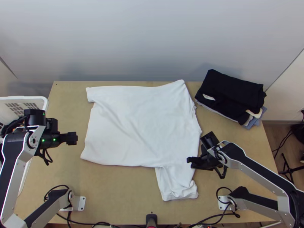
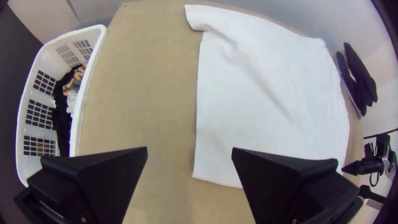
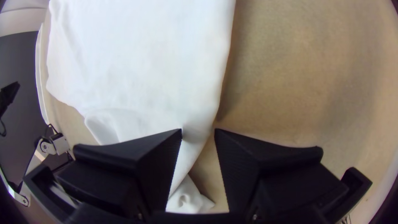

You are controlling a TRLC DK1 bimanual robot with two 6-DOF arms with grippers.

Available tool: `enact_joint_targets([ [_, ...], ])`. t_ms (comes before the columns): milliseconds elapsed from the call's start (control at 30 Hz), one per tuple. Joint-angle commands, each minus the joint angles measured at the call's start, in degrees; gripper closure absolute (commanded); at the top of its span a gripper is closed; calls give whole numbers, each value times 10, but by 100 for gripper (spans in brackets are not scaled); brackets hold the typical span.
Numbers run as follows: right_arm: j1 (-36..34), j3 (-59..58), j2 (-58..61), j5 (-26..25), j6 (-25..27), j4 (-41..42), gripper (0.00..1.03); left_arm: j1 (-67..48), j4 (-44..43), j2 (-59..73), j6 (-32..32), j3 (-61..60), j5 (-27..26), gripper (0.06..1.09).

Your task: Fold the t-shirt

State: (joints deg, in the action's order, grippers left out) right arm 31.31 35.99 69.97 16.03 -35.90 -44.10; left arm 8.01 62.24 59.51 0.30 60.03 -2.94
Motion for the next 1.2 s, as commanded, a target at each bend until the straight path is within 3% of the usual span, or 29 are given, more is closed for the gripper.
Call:
enact_joint_targets([
  [0,9,-1,10,1,0,8,63,1,16,2,21,-6,3,10],
  [33,12,-2,10,1,0,13,65,2,17,1,26,-10,3,10],
  [167,17,-11,-12,-1,5,48,100,15,41,-3,62,-29,4,10],
  [367,23,-21,-28,-1,6,71,100,55,137,33,168,-88,-1,11],
  [533,23,-20,-22,-1,0,77,100,139,77,36,272,-155,-101,11],
  [767,29,-17,-18,-5,5,96,100,139,-48,39,274,-221,-175,14],
  [1000,38,-17,-20,-18,8,100,100,125,-111,73,260,-230,-188,14],
  [1100,39,-17,-20,-21,8,103,100,118,-130,92,254,-229,-189,23],
  [1167,38,-18,-20,-21,7,103,100,111,-142,100,239,-227,-189,36],
])
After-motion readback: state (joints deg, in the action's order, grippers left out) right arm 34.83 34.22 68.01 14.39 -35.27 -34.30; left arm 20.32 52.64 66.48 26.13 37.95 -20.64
